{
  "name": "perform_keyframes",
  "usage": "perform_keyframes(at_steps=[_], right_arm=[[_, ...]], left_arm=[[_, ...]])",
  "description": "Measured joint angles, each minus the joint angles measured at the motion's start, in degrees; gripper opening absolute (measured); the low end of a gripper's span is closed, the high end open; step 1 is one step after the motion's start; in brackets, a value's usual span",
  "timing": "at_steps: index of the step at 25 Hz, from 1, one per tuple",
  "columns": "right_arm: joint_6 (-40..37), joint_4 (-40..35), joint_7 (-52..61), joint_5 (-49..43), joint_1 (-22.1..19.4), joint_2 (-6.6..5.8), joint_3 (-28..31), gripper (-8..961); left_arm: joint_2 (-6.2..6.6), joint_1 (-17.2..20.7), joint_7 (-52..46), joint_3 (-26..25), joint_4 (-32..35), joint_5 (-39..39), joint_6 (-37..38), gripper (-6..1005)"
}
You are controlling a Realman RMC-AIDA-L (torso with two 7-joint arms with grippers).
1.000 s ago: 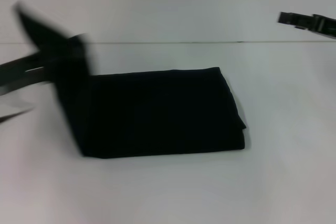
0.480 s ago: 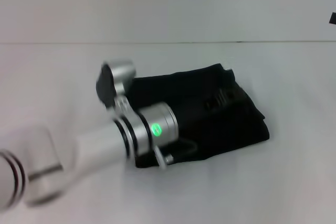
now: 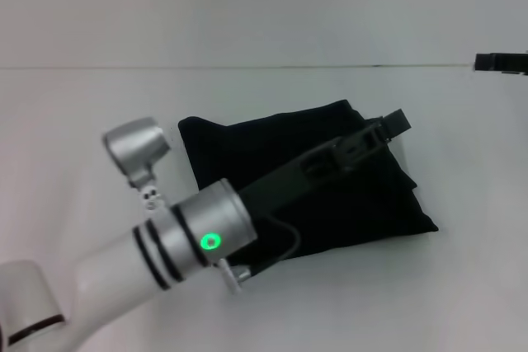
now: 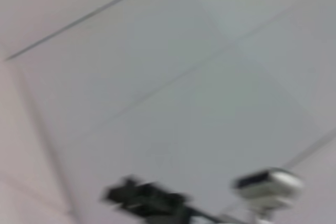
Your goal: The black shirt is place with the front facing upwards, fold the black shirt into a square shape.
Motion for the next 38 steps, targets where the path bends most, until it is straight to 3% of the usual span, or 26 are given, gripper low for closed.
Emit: perform_keyframes(at_steps=[2,7,10,14,22,30,38], right_arm=[[-0.4,1.4,3.4,-3.4,2.1,-0.25,-1.0,747],[-0.4,6.3,9.7,-7.0,6.4,0.1,-5.8,746],[1.9,10.0,11.6,-7.1,8.6,0.95,-8.4,746],[8.0,14.9,12.8,-7.1,11.6,3.17,-9.8,746],[15.8,17.1,12.9,-7.0,13.1,6.12,-9.9,746],[18.2,17.5,12.8,-5.5,12.6,7.41,-9.3,746],[22.3,19.3,8.9,2.5,12.4,9.14,-9.3,746]], left_arm=[[0.19,1.9,-0.1,0.1,6.0,2.1,8.2,339],[0.73,4.1,-0.7,1.2,14.9,2.5,13.2,541],[1.84,5.1,-1.0,3.7,20.2,2.5,14.7,785],[3.38,5.8,-0.7,6.9,25.5,2.5,14.2,791],[4.14,6.3,-0.4,8.7,30.8,2.5,10.7,803],[4.51,6.2,-0.4,8.7,31.0,2.2,8.8,807],[4.31,6.4,-0.4,8.7,31.0,2.2,6.9,806]])
